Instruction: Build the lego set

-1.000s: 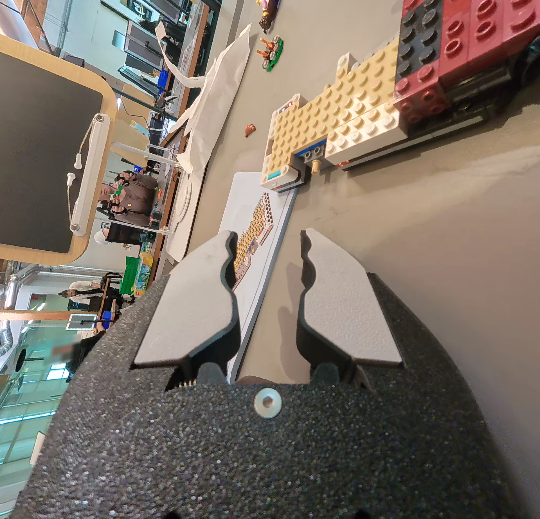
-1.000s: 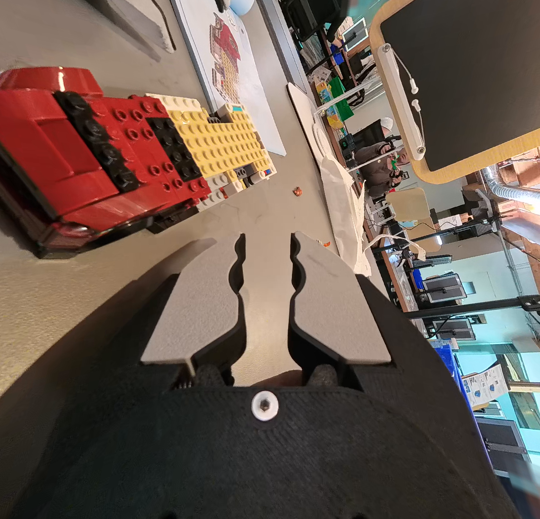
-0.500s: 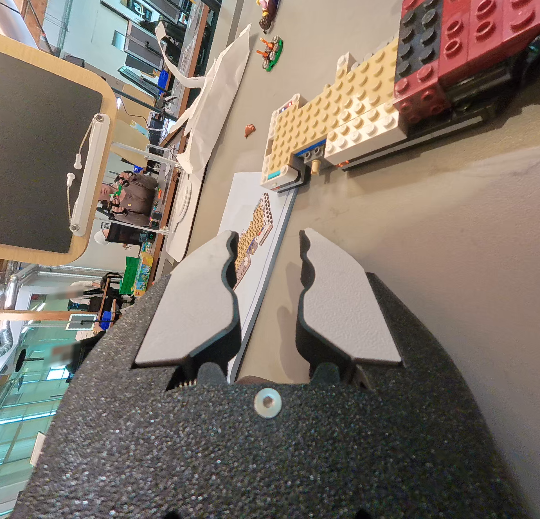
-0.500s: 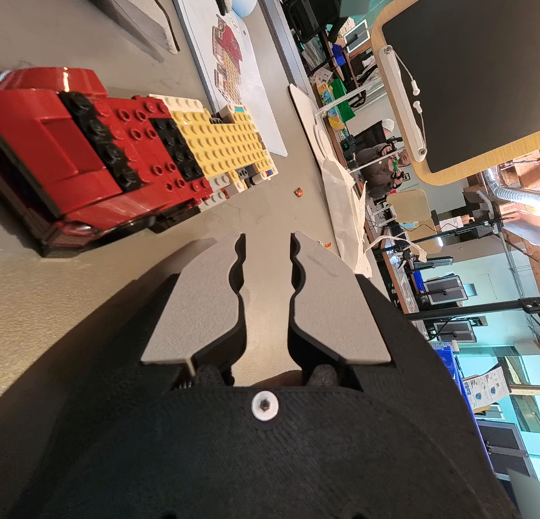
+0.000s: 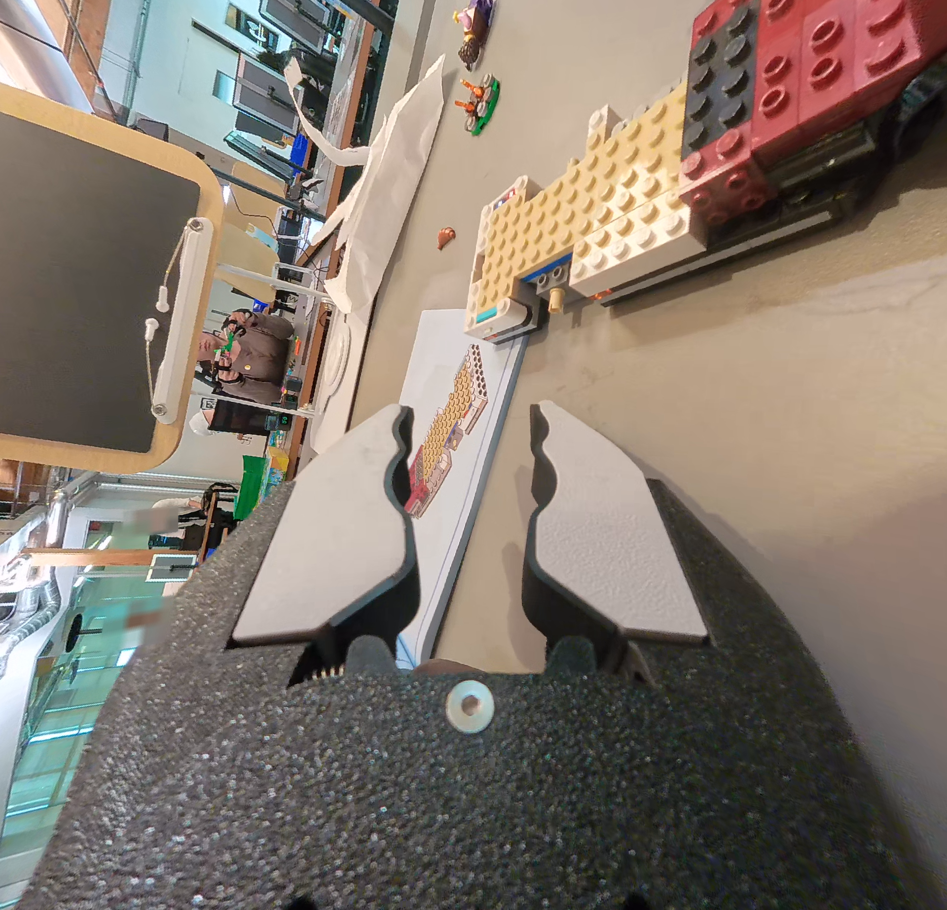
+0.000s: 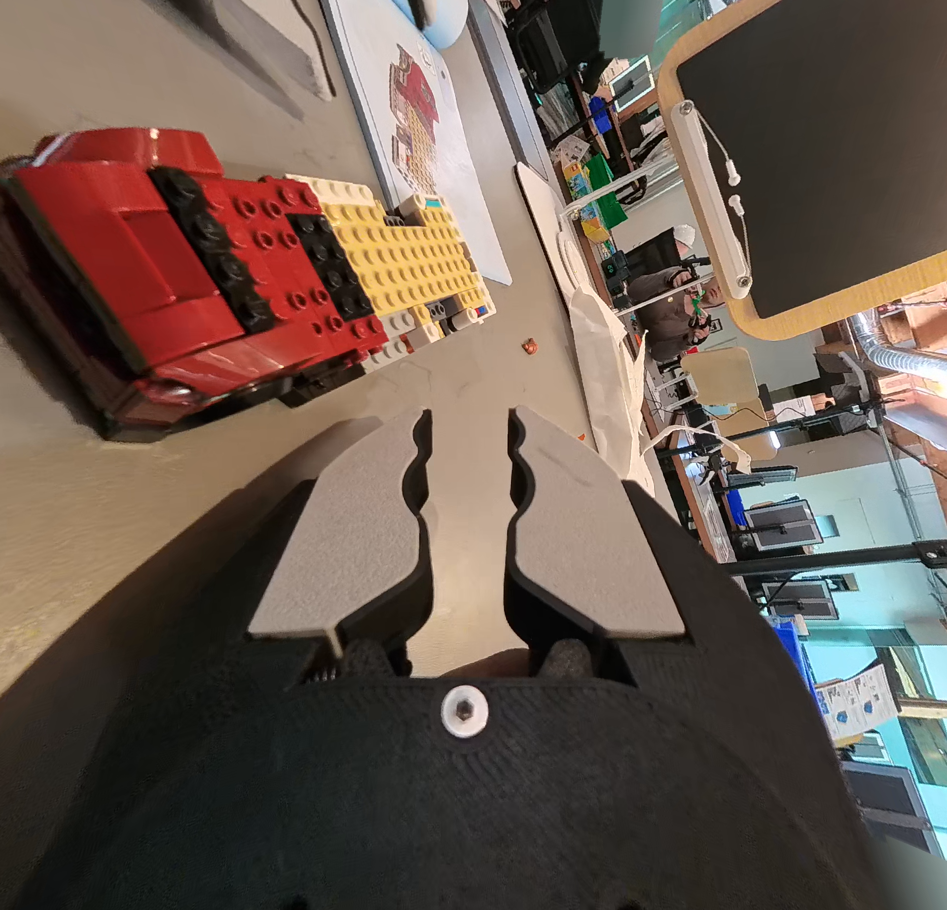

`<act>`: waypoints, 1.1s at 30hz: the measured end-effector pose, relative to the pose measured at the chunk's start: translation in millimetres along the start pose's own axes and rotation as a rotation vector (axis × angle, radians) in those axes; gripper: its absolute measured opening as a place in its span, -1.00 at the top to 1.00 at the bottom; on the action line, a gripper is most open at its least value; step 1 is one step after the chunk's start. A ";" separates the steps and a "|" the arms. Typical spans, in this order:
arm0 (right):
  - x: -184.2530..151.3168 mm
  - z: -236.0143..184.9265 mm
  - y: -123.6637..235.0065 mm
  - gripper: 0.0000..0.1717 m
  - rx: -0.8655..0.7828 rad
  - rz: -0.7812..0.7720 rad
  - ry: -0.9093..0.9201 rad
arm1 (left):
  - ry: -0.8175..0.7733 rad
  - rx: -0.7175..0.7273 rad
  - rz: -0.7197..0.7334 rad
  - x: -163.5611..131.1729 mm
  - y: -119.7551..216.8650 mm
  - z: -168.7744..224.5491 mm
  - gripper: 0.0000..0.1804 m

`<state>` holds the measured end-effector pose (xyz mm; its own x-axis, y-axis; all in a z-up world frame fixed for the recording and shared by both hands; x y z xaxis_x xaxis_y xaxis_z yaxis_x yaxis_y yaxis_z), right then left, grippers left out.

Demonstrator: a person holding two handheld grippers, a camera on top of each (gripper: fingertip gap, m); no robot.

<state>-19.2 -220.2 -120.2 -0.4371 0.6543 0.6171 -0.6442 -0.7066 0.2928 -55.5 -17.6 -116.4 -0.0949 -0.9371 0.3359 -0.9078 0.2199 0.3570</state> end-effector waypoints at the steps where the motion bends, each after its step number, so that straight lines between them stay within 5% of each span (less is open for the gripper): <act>1: 0.7 -1.0 0.9 0.67 0.010 0.007 0.003 | -0.003 0.003 0.001 0.5 0.3 -0.3 0.50; 12: 38.2 -40.8 20.0 0.68 0.217 0.125 0.069 | -0.011 0.031 -0.001 0.5 1.6 -3.9 0.49; 18: 66.8 -49.8 19.6 0.65 0.172 0.175 0.087 | 0.029 0.022 -0.009 -6.1 -2.3 -3.5 0.49; 27: 2.8 -17.7 64.9 0.65 0.289 0.046 -0.066 | 0.165 -0.062 0.036 -20.3 -4.0 -4.8 0.56; 33: -42.3 1.3 96.2 0.68 0.396 -0.018 -0.188 | 0.270 -0.101 0.033 -32.3 2.4 -10.8 0.44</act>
<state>-61.9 -316.2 -117.2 -0.2828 0.6327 0.7209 -0.3443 -0.7685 0.5394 -50.3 16.1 -117.1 0.0004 -0.8261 0.5636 -0.8597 0.2876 0.4222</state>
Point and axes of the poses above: each gripper's, where its closed fingertips meet, y back along the fingers, x out of its top, z = x × y across the jaws, the point moved 7 cm from there along y, back along the fingers, and after that the axes turned 7 degrees about -y, right-handed, at the moved point
